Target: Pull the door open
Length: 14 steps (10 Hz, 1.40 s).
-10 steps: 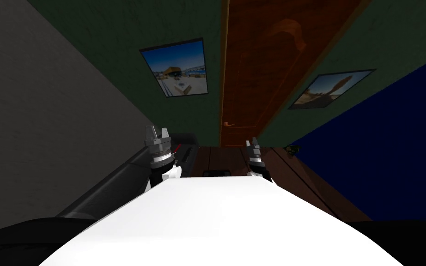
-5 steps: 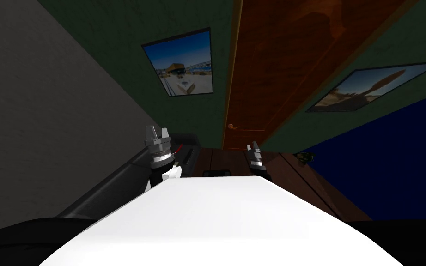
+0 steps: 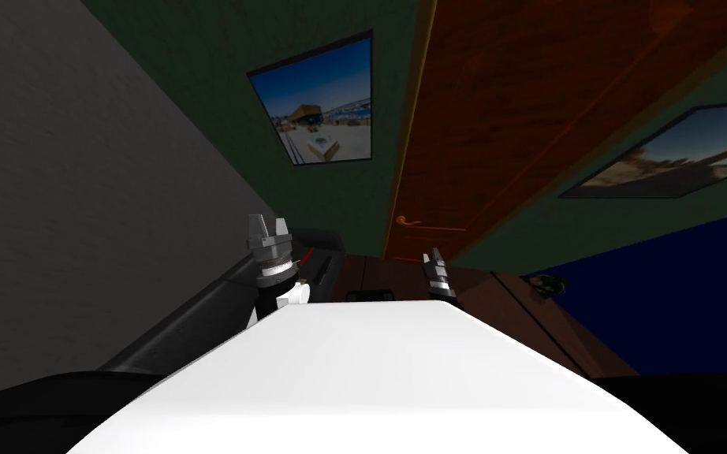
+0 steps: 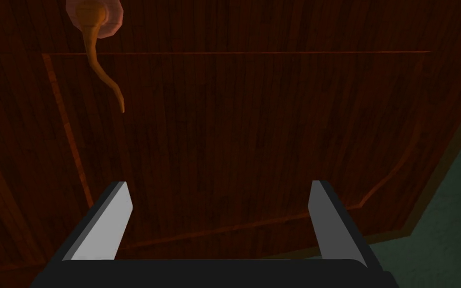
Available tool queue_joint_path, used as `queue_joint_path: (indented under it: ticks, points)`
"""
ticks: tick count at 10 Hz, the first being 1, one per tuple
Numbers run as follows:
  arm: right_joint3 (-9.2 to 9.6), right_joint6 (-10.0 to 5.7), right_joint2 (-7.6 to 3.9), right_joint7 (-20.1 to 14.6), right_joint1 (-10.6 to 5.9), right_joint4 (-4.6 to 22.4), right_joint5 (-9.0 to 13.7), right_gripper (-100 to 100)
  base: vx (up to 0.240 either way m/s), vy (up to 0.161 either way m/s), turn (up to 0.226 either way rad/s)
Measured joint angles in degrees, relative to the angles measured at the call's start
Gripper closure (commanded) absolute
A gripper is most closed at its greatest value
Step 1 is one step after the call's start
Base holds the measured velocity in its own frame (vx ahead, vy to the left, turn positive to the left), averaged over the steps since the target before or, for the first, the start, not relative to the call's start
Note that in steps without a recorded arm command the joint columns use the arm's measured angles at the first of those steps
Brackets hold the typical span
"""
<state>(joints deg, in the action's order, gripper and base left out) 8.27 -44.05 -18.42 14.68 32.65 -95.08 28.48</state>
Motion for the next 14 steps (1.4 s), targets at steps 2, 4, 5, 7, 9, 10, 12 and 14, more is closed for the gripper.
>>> queue_joint_path:
  ticks: [2, 4, 5, 7, 9, 10, 12, 14]
  points:
    - [0.76, -1.55, -1.25, 0.10, 0.29, 3.34, 2.31, -100, 0.220, 0.010, 0.150]
    - [1.56, -2.11, -1.87, 1.00, 1.10, 4.87, 4.37, -100, 0.155, -0.010, 0.082]
    - [1.62, -2.43, -2.43, 0.97, 1.14, 5.74, 5.17, -100, 0.090, -0.006, 0.063]
    - [1.97, -2.96, -3.20, 1.12, 1.36, 7.40, 6.75, -100, 0.107, -0.006, 0.091]
    - [2.57, -4.04, -3.93, 1.22, 1.38, 9.96, 8.24, -100, 0.167, -0.008, 0.113]
    - [2.86, -4.51, -4.43, 1.36, 1.63, 11.02, 9.22, -100, 0.188, 0.002, 0.106]
    - [3.45, -5.25, -5.12, 1.80, 2.12, 12.76, 10.95, -100, 0.160, -0.014, 0.092]
    - [3.87, -5.81, -5.87, 2.14, 2.15, 14.71, 12.69, -100, 0.170, -0.025, 0.090]
